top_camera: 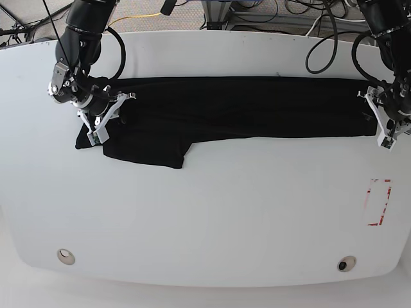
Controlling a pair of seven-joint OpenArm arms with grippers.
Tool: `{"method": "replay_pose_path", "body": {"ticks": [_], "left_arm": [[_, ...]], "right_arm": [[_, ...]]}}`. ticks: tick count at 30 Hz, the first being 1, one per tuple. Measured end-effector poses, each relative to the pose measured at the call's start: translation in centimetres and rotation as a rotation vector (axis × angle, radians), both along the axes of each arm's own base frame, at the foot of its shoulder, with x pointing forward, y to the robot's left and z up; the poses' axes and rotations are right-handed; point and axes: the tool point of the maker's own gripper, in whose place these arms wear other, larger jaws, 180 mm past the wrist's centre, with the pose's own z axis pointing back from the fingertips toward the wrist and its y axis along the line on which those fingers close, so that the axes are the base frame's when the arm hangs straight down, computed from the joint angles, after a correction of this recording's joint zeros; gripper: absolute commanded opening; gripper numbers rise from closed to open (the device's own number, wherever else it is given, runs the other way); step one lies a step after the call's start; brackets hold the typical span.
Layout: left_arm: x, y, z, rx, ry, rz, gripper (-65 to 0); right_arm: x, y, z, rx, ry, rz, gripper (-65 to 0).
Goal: Fold the T-shirt properly
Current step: 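Pull the folded shirt edge taut with both grippers, then drag the shirt end with the right gripper to straighten the strip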
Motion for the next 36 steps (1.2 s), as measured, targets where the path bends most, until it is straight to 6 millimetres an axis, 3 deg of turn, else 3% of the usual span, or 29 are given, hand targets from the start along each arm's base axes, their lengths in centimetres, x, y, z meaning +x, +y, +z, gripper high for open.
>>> {"method": "replay_pose_path", "body": {"ticks": [5,7,10,12,15,20,22,27,30,33,36], "left_arm": [[-0.5,0.3,0.7,-0.024,0.033,0.015,-25.6],[0.5,0.6,2.6,-0.074,-0.039,0.038,-25.6],[1.8,2.7,5.4,-0.083,-0.124,0.103,-25.6],[2.4,3.3,5.7,-0.098,-0.136,0.118,-25.6],[2.8,2.4,3.9,-0.145,-0.097,0.115,-25.8],[3.4,-1.8,-0.7,-0.269,-0.007,0.095,-26.0],[3.5,-2.1,-2.0,-0.271,0.0,0.108,-26.0],[1.5,-2.0,-6.3,-0.237,0.096,0.144,-26.0],[1.6,-2.3,-6.7,-0.266,0.063,0.14,-26.0],[1.7,-2.1,-7.0,-0.284,0.063,0.149,-26.0],[1.7,-2.1,-7.2,-0.29,0.063,0.151,-26.0]], "right_arm": [[0.0,0.0,0.0,0.0,-0.001,0.0,-59.5],[0.0,0.0,0.0,0.0,0.0,0.0,-59.5],[0.0,0.0,0.0,0.0,0.0,0.0,-59.5],[0.0,0.0,0.0,0.0,0.0,-0.002,-59.5],[0.0,-0.1,0.0,0.0,0.0,-0.002,-59.5],[0.1,0.0,0.1,0.003,-0.003,-0.002,-59.5],[0.0,0.1,0.3,0.001,0.004,0.007,-59.5],[-0.2,0.1,1.7,-0.048,0.018,0.049,-57.9],[0.8,-1.2,4.3,-0.059,-0.044,0.018,-45.3],[1.6,-3.9,6.1,-0.114,-0.045,-0.039,-23.8],[2.7,-5.1,7.8,-0.107,-0.071,-0.072,-7.9]]}}
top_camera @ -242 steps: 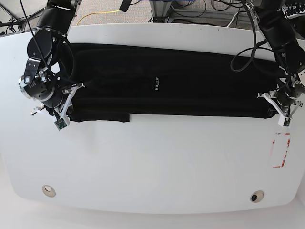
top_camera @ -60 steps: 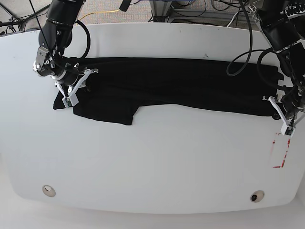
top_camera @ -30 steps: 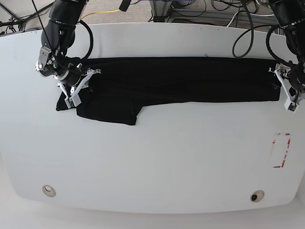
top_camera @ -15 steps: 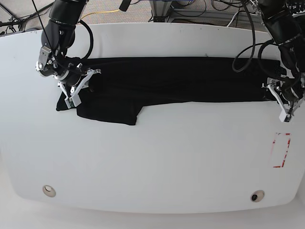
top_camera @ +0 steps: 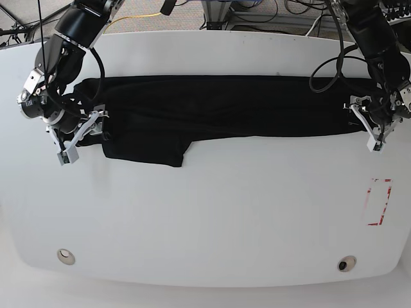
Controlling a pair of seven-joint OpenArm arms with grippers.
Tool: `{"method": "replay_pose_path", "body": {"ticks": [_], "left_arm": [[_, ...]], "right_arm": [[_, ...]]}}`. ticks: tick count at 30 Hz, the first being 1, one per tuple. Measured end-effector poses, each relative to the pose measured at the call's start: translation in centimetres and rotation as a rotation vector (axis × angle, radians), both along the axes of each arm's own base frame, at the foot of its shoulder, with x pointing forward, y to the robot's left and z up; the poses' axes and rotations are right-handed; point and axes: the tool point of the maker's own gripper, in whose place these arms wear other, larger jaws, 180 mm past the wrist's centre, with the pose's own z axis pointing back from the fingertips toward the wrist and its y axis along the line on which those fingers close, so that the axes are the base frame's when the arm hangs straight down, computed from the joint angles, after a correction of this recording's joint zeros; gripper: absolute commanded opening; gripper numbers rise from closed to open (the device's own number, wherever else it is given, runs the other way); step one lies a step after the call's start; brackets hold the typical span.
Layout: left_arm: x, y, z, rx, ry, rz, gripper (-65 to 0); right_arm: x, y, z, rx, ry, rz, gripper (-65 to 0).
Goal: Fold the T-shirt properly
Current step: 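Drag the shirt end with the right gripper to straighten the strip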
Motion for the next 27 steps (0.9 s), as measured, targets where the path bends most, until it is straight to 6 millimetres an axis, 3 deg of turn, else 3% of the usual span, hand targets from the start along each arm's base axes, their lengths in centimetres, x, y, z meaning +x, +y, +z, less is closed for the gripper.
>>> {"method": "replay_pose_path", "body": {"ticks": [2,6,9,11,13,27], "left_arm": [[0.0,0.0,0.0,-0.001,-0.003,0.001,-26.0],[0.1,0.0,0.1,-0.001,-0.006,-0.002,-26.0],[0.1,0.0,0.0,-0.002,-0.004,-0.003,-26.0],[0.1,0.0,0.1,-0.002,-0.008,-0.002,-26.0],[0.1,-0.2,0.0,0.003,-0.001,-0.012,-26.0],[0.2,-0.3,0.0,0.011,0.006,-0.023,-26.0]], "right_arm": [[0.7,-0.4,0.6,-0.002,-0.009,-0.005,-2.4],[3.5,-1.3,1.5,0.04,-0.03,-0.013,-4.9],[5.1,-2.1,0.5,0.105,0.013,-0.029,-8.2],[5.5,-2.5,-1.7,0.123,0.109,-0.045,-9.7],[5.5,-2.1,-3.2,0.146,0.166,-0.024,-9.8],[6.3,1.9,-5.9,0.274,0.233,0.023,-11.6]]}}
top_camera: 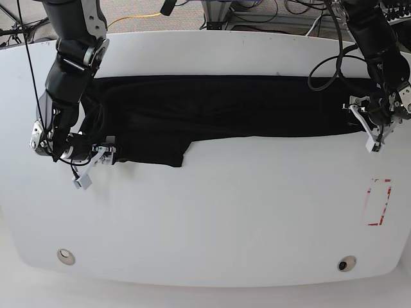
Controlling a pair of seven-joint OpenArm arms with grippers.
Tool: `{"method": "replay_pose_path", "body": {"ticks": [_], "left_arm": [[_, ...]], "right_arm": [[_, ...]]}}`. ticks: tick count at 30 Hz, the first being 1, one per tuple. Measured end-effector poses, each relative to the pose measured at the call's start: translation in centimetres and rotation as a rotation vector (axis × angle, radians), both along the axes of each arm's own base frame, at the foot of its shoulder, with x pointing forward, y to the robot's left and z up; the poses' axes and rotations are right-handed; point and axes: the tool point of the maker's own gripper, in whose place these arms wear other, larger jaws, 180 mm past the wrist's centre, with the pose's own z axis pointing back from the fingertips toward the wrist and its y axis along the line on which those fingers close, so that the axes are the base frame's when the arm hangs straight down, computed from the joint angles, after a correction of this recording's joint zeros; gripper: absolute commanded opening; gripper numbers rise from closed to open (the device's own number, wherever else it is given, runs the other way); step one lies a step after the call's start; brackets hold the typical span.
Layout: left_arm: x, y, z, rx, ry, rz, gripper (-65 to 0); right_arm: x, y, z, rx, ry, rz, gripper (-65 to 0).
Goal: Fold the T-shirt properly
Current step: 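Drag the shirt end with the right gripper to straighten the strip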
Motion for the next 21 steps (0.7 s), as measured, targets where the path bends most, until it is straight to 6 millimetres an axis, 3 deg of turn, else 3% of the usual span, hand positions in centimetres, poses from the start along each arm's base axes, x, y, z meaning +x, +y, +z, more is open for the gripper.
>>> {"method": "replay_pose_path", "body": {"ticks": [3,7,9,11,17,21], "left_arm": [[0.0,0.0,0.0,-0.001,0.0,0.0,-26.0],[0.0,0.0,0.0,-0.001,0.0,0.0,-26.0],[0.0,0.0,0.0,-0.001,0.0,0.0,-26.0],[0.0,0.0,0.0,0.0,0.0,0.0,-26.0],[0.0,0.0,0.0,0.0,0.0,-0.001,-26.0],[0.0,0.0,0.0,-0.001,-0.001,-0.001,-26.0]], "right_arm": [[0.3,0.9,0.0,0.01,0.0,0.011,-19.8],[0.2,1.9,-0.4,0.019,0.011,0.024,-41.9],[0.1,2.2,-0.6,0.022,0.016,0.027,-56.8],[0.1,2.5,-0.6,0.026,0.015,0.029,-65.0],[0.4,2.0,0.5,0.003,-0.029,0.026,-65.0],[0.7,0.9,3.3,-0.066,-0.126,0.033,-65.0]]}}
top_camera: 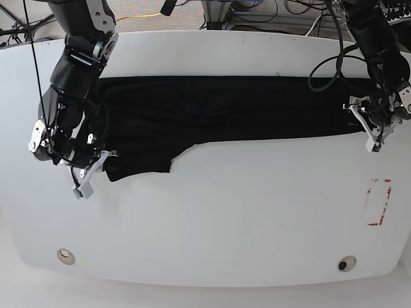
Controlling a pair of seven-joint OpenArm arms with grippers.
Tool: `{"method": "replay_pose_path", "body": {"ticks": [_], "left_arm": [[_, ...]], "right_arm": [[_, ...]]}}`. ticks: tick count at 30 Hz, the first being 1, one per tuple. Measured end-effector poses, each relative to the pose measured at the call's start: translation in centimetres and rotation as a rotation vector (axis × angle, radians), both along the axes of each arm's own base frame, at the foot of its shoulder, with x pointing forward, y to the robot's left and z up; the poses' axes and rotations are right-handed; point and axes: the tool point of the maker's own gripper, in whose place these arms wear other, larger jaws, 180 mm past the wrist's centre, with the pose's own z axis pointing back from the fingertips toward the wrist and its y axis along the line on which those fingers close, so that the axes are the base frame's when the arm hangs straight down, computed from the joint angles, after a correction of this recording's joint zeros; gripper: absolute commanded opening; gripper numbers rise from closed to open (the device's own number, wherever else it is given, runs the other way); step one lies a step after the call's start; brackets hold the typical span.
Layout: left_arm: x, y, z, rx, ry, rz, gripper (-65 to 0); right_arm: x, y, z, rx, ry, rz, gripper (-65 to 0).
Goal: Fold the T-shirt properly
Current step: 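Drag the shirt end with the right gripper to straighten the strip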
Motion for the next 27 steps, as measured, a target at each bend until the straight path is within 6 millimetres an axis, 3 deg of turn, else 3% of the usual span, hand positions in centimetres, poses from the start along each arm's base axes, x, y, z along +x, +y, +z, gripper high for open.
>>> {"method": "replay_pose_path", "body": {"ticks": [3,5,13,17,21,24,27], "left_arm": [[0.0,0.0,0.0,-0.001,-0.001,-0.001,-26.0],[0.0,0.0,0.0,0.0,-0.001,0.0,-26.0],[0.1,0.1,0.0,0.014,0.008,-0.019,-26.0],[0.1,0.0,-0.1,0.04,0.024,-0.042,-26.0],[0.1,0.0,0.0,0.039,0.021,-0.042,-26.0],[0.1,0.0,-0.1,0.038,0.023,-0.042,-26.0],[0.1,0.0,-0.1,0.037,0.022,-0.042,-26.0]], "right_arm": [[-0.7,-0.4,2.1,0.025,-0.07,-0.005,-65.0],[-1.6,-0.6,2.6,0.062,-0.087,-0.023,-65.0],[-5.3,-0.5,1.5,0.197,-0.067,-0.022,-65.0],[-6.7,-0.5,1.9,0.232,-0.087,-0.023,-65.0],[-7.6,-1.4,3.2,0.198,-0.13,-0.015,-65.0],[-8.0,-0.9,4.3,0.216,-0.169,-0.001,-65.0],[-9.0,-1.0,3.5,0.207,-0.14,0.001,-65.0]]}}
